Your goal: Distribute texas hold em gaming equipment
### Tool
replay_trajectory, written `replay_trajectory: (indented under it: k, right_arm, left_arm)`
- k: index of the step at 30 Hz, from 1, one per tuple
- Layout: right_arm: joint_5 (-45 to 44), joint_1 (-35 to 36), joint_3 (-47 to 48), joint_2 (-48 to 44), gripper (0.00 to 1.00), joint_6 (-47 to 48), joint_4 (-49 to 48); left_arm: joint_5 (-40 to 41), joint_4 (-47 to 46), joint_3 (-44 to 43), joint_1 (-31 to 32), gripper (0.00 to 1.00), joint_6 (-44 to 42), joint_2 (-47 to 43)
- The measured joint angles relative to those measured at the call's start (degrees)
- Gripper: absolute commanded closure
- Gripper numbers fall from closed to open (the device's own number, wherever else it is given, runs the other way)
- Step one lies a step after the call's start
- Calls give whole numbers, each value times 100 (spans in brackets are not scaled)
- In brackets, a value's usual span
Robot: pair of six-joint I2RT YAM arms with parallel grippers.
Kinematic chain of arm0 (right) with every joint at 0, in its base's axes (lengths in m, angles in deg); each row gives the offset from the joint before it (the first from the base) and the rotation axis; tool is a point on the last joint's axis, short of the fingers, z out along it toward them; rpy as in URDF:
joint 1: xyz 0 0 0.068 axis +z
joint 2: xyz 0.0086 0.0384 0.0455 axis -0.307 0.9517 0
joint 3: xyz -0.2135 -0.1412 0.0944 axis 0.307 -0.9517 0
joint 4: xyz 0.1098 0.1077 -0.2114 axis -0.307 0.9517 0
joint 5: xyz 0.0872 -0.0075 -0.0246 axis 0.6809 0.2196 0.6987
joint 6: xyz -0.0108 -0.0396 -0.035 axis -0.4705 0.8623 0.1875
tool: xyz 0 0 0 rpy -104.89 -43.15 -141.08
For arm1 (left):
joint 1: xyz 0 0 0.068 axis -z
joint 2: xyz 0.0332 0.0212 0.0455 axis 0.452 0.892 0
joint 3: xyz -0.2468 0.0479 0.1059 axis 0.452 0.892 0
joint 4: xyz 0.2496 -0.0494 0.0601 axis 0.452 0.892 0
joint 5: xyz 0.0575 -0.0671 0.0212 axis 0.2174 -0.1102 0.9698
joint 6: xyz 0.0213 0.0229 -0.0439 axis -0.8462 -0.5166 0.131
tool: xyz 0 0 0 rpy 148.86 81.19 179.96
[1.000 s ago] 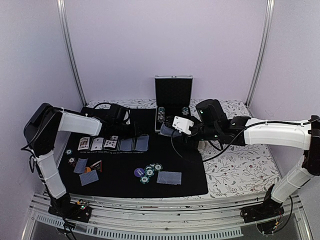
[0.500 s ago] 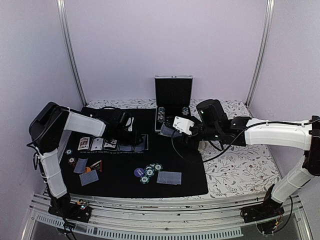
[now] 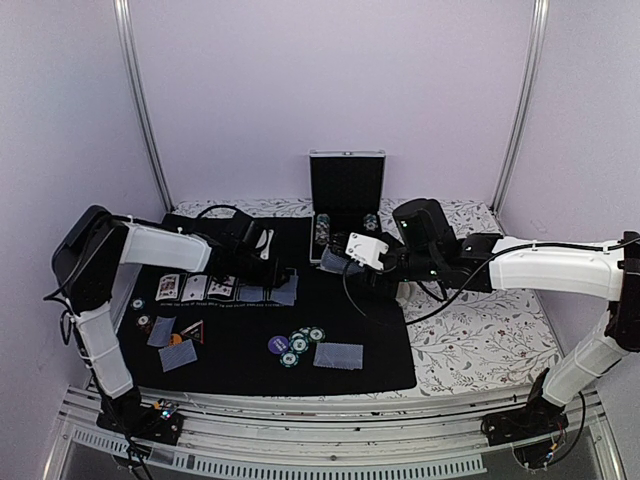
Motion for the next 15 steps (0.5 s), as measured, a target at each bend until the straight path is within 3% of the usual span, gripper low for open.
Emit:
replay_trajectory:
  k: [15]
  right_arm:
    - [-33, 0, -243, 0, 58, -345, 164]
  left_arm:
    - [439, 109, 2, 184, 56, -225, -1217]
